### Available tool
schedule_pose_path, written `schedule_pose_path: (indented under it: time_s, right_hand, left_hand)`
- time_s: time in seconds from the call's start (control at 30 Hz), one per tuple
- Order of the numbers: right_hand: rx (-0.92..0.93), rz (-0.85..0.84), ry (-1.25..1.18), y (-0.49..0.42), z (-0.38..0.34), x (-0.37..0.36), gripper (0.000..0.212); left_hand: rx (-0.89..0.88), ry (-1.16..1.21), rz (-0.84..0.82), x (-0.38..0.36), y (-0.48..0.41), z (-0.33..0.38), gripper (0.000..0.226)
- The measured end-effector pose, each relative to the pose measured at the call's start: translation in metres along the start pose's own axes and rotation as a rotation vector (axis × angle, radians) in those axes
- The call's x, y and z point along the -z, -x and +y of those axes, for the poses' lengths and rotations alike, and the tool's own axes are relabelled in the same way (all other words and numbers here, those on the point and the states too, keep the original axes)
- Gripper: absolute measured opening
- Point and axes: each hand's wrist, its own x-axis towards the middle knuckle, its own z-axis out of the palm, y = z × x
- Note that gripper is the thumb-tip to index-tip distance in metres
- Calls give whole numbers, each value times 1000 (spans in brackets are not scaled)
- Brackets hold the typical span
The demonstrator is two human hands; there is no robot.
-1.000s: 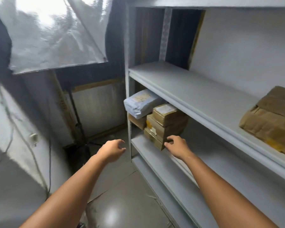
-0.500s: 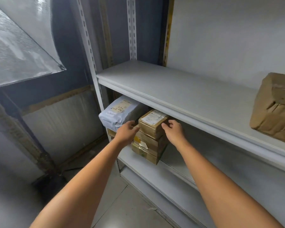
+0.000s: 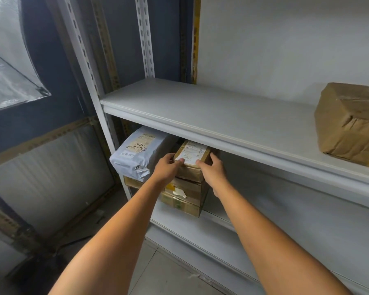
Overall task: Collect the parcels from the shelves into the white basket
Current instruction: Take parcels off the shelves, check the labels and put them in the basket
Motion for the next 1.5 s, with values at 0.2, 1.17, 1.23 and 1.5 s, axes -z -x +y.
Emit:
schedule_pose_path:
  time_s: [0.2,1.17,1.23,1.5]
  right_hand:
    - [-26,-79,-14,36,3,32,65]
    - [-148,-185,-46,139,78,221,67]
    - [-150,-176,-52,140,76,222,68]
    - [26,-67,38,147,60,217,64]
  left_hand:
    - [105,183,-92,-3,41,10,47]
    - [54,28,-104,-160,223,51,72]
    - [47,46,-127,-158,223,51,72]
    - [-27,211,-167,-161,199,60,53]
